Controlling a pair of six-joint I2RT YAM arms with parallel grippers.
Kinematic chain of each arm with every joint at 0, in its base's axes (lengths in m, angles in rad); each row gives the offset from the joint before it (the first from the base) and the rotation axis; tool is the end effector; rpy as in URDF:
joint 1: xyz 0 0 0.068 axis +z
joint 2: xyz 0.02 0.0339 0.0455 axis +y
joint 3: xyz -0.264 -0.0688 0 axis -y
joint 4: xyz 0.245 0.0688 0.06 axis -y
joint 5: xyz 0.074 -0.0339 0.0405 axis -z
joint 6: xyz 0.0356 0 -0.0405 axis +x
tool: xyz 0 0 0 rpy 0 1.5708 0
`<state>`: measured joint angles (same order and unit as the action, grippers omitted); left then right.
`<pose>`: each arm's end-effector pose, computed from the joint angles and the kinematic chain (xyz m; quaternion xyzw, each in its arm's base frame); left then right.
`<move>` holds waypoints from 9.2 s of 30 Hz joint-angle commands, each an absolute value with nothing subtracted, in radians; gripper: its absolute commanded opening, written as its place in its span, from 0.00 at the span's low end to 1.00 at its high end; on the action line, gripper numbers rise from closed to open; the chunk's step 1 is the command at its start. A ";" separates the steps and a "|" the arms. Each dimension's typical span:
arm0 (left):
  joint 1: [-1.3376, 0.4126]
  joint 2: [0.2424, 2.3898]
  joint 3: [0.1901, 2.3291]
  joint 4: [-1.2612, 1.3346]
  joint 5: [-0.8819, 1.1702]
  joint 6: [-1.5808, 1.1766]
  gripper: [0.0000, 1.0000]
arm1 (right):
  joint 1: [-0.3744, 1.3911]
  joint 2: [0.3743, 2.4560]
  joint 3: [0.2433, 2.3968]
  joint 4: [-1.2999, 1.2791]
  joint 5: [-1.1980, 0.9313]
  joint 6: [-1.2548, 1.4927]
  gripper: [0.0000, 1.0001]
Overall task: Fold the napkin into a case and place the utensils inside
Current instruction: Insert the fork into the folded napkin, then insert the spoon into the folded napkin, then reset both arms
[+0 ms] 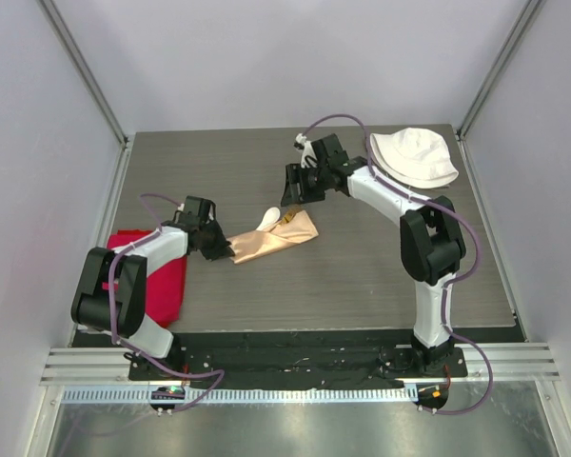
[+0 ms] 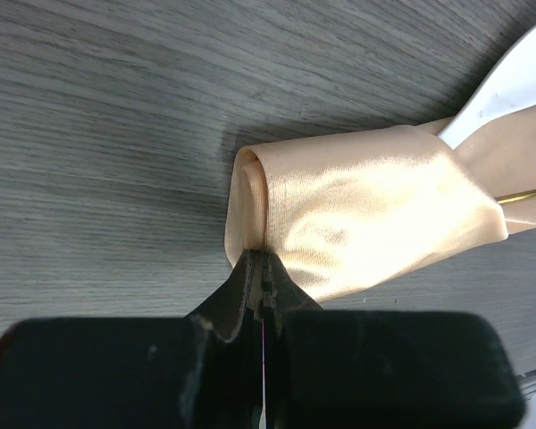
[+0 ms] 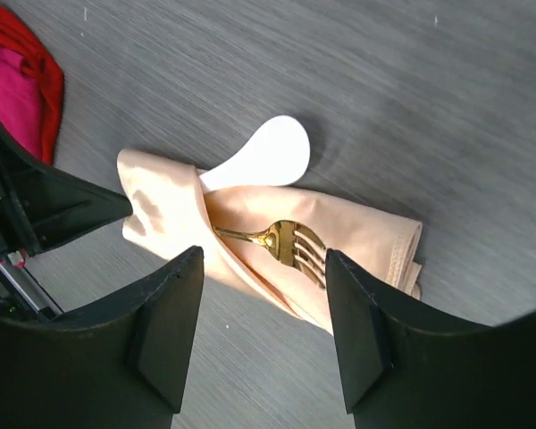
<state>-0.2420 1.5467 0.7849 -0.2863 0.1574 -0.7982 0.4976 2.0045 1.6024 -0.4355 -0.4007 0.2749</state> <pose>0.2771 -0.0742 0.1571 -0.2449 0.9316 -0.1939 0.1858 0.3900 0.2276 0.2330 -0.1726 0.9013 0.3044 0.2554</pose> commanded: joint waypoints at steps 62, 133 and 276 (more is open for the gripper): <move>-0.250 1.529 0.761 -0.275 0.167 -0.770 0.00 | 0.514 2.235 1.868 -0.558 -0.258 0.084 0.35; -0.258 1.528 0.759 -0.273 0.160 -0.769 0.00 | 0.592 2.378 1.962 -0.416 -0.411 0.028 0.43; -0.729 1.025 0.769 -0.057 0.255 -0.876 0.42 | 0.630 1.011 0.738 -0.234 0.077 0.618 1.00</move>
<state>-0.7341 1.0744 0.7879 -0.1436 0.2161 -0.8307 0.6315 1.1606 0.8764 -0.3607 0.0975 0.4984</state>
